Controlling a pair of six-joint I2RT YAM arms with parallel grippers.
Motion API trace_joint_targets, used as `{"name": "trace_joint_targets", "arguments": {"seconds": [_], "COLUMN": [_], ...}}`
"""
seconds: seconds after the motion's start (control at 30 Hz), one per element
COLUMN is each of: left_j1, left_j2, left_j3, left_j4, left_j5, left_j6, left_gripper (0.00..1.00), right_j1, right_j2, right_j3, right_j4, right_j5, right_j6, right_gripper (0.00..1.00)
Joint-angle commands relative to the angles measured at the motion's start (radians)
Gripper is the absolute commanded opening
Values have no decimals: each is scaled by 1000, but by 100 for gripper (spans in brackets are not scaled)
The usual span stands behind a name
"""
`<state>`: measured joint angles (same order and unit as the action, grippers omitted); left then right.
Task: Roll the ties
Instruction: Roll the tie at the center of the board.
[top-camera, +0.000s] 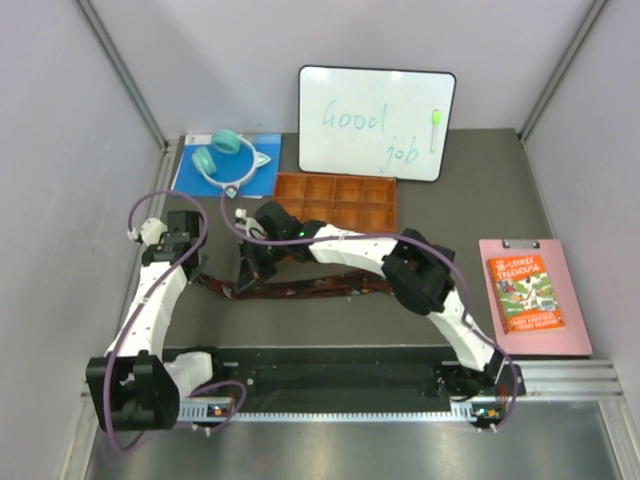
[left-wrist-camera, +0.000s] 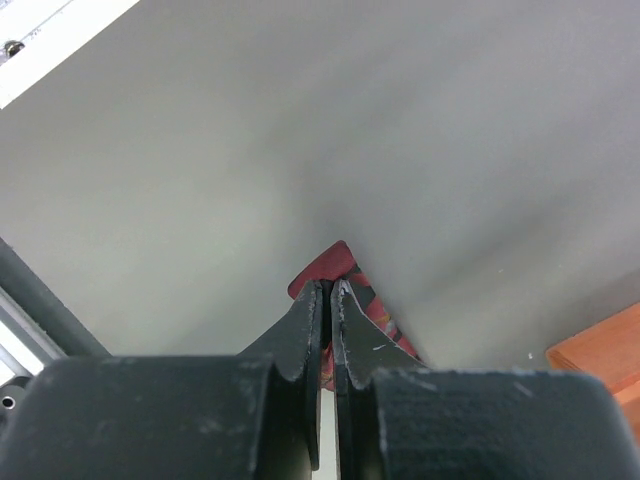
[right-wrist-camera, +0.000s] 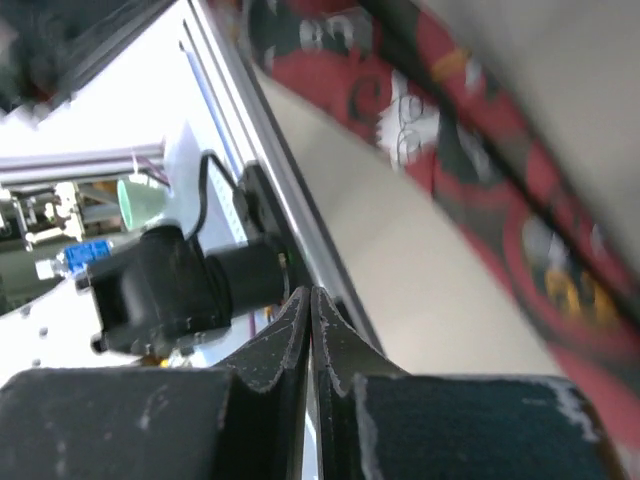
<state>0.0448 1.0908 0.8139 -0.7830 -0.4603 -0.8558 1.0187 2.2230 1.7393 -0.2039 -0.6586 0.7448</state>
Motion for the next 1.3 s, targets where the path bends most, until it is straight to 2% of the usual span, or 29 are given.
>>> {"name": "trace_joint_targets", "arguments": {"seconds": [0.0,0.23,0.47,0.73,1.13,1.27], "left_j1": [-5,-3,-2,-3,-14,-78], "left_j2": [-16,-19,-5,-3,-3,11], "left_j3": [45,57,59,27,21,21], "left_j4": [-13,-32,-33,-6,-36,-41], "left_j5": [-28,-49,-61,21,133,98], "left_j6": [-6,24,80,89,147,123], "left_gripper": [0,0,0,0,0,0], "right_j1": [41,41,41,38,18,14], "right_j2": [136,265,333,408,425,380], "right_j3": [218,322,370,424,451,419], "right_j4": [1,164,143,146,126,86], "right_j5": [-27,-44,-30,-13,-16,-27], "right_j6": [-24,90,77,100,113,87], "right_gripper": [3,2,2,2,2,1]}}
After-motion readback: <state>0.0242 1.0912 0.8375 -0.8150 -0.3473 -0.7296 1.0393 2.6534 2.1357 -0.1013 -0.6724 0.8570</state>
